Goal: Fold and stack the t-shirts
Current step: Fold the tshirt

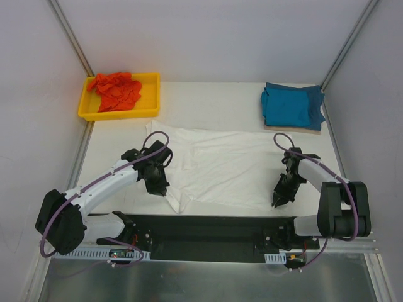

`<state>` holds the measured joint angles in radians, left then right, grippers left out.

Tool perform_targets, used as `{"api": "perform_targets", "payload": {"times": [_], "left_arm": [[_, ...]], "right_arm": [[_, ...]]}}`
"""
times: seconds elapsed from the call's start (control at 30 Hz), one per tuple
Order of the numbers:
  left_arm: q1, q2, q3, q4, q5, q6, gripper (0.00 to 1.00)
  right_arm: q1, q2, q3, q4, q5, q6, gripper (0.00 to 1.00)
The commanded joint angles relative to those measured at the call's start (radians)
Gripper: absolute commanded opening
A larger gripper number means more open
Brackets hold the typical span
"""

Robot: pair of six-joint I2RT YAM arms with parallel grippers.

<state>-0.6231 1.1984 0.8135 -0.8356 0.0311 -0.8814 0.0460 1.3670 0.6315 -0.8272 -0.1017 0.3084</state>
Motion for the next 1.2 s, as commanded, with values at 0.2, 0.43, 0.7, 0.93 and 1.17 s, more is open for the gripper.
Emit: {"api": "perform_targets", "payload": {"times": [0.2, 0.43, 0.7, 0.93, 1.17], "left_arm": [[0.066, -0.02, 0.098, 0.009, -0.053, 0.024, 0.0], [0.118, 0.0, 0.13, 0.177, -0.019, 0.048, 0.0], [0.195, 0.098, 0.217, 0.245, 0.027, 0.094, 0.0], [0.214, 0.197, 0.303, 0.268, -0.01, 0.139, 0.0], [0.232, 0.214, 0.332, 0.28, -0.072, 0.148, 0.0]], "right_arm": [[0.005, 0.041, 0.155, -0.069, -0.026, -0.08, 0.12], [0.005, 0.101, 0.281, -0.098, -0.026, -0.107, 0.12], [0.005, 0.164, 0.41, -0.141, -0.024, -0.121, 0.12], [0.005, 0.216, 0.503, -0.141, -0.038, -0.117, 0.13], [0.005, 0.251, 0.586, -0.139, -0.004, -0.12, 0.14]]}}
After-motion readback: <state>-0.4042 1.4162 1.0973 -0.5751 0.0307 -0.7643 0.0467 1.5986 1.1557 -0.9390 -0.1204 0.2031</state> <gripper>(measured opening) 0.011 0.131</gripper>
